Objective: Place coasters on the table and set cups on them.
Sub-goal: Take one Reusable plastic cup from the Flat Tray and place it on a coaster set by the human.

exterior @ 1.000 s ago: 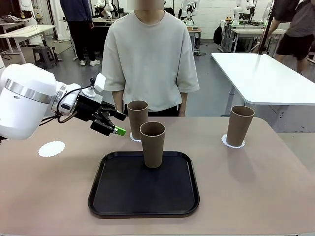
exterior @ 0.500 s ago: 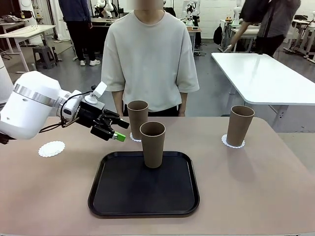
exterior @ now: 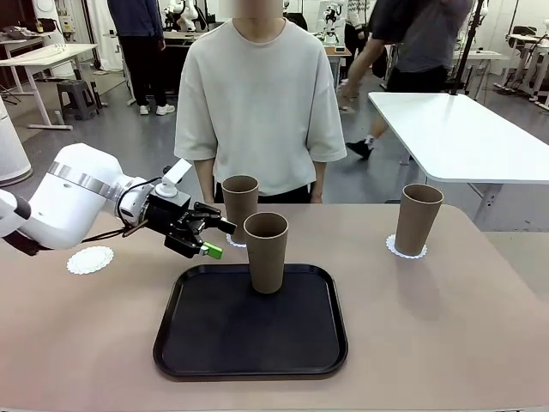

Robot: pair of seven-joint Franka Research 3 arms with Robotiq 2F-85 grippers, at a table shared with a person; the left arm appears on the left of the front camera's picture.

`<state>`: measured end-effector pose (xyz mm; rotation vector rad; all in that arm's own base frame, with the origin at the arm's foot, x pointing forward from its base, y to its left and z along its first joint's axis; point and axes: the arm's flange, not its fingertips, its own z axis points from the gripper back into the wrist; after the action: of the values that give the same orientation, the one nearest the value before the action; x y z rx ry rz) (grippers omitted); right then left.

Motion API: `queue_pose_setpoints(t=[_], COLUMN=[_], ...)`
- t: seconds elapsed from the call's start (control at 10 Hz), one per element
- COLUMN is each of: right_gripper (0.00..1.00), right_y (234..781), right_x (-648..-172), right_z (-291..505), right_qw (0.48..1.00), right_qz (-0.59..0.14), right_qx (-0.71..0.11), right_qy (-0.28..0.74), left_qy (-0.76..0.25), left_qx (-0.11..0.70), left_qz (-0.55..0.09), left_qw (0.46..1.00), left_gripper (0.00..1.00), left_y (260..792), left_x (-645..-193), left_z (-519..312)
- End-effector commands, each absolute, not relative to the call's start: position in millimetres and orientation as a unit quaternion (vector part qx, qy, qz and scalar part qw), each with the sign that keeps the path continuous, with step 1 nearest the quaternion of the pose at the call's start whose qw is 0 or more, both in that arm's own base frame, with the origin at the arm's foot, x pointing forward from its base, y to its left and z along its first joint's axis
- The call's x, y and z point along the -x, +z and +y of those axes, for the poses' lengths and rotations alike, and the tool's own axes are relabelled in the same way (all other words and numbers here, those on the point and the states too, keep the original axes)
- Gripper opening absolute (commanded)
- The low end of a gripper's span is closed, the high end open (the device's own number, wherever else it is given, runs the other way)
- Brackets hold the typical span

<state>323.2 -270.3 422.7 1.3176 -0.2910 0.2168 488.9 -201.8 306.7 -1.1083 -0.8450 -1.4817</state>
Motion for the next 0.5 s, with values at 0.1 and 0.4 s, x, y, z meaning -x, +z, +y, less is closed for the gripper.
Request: queue_pose_setpoints(t=[0.1,0.4], right_gripper=[1.0,1.0], right_y=[425,425], right_x=[-323,-323], right_z=[-270,-270], right_qw=[0.777,0.777], right_qz=[-0.13,-0.13], right_qx=[-0.609,-0.609], right_qy=[0.093,0.093], left_qy=[-0.602,-0.59], left_qx=[0.467,0.471], left_qz=[-0.397,-0.408], left_qw=[0.512,0.513], left_gripper=[1.0,1.0], left_y=[292,282], left_x=[-497,-497], left_z=[-208,-215])
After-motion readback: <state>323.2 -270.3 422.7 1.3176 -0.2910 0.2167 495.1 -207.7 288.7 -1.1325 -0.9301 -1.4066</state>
